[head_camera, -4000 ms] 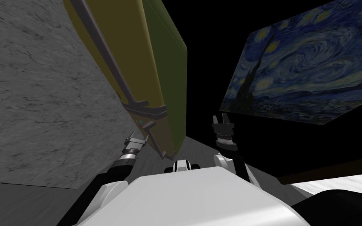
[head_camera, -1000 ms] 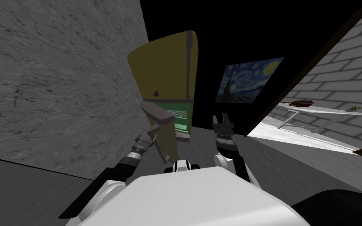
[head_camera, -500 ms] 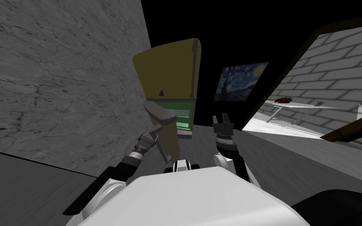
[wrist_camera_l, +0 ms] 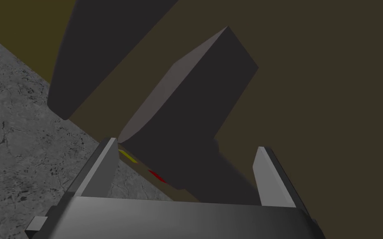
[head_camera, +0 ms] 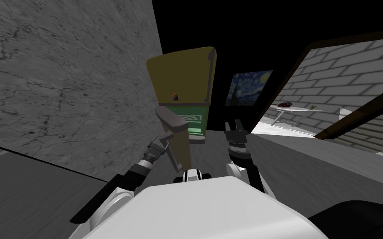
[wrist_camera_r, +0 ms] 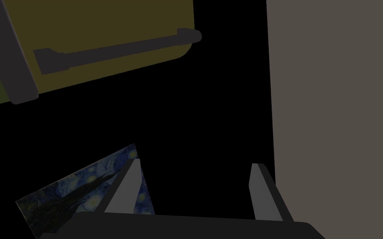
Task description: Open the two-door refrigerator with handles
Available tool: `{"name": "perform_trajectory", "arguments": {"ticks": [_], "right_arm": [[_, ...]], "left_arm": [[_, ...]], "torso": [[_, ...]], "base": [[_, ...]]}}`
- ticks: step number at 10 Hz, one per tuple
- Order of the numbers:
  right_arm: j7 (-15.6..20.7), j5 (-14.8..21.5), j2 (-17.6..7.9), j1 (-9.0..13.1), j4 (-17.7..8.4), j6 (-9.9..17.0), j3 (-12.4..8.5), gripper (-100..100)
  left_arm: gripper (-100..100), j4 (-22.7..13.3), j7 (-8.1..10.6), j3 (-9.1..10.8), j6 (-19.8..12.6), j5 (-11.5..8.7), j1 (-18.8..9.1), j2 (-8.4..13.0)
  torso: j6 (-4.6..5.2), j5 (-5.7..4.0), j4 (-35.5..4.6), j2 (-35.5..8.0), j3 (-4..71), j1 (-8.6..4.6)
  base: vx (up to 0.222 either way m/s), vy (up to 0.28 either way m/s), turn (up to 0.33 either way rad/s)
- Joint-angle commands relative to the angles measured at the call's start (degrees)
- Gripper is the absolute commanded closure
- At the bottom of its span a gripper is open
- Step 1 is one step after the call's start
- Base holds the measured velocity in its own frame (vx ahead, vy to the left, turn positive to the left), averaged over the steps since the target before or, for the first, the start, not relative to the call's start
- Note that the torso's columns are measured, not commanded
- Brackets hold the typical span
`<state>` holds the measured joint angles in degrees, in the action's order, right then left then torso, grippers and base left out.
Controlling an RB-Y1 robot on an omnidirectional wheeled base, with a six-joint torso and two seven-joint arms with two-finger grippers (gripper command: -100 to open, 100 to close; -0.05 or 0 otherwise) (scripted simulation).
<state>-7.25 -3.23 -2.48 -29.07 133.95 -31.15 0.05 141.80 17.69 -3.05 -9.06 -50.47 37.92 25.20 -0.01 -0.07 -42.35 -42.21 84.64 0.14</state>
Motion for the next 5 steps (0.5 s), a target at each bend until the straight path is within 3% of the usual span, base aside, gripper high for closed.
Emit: {"name": "perform_trajectory", "arguments": {"ticks": [1, 2, 5], "right_arm": [[0.0, 0.0, 0.0, 0.0, 0.0, 0.0, 0.0, 0], [0.0, 0.0, 0.0, 0.0, 0.0, 0.0, 0.0, 0], [0.0, 0.0, 0.0, 0.0, 0.0, 0.0, 0.0, 0]], "left_arm": [[100, 0.1, -0.22, -0.30, 0.1, -0.3, -0.2, 0.5], [100, 0.1, -0.56, -0.94, 0.6, -1.1, -0.6, 1.6], [100, 0.0, -0.89, -1.57, 1.0, -1.8, -1.1, 2.7]], "torso": [[0.00, 0.02, 0.0, -0.2, -0.1, -0.11], [-0.02, -0.10, 0.1, 0.0, -0.1, -0.76], [0.09, -0.09, 0.0, 0.0, 0.0, -0.26]], "base": [[-0.078, 0.159, -0.043], [-0.064, 0.234, -0.101], [-0.077, 0.248, -0.124]]}}
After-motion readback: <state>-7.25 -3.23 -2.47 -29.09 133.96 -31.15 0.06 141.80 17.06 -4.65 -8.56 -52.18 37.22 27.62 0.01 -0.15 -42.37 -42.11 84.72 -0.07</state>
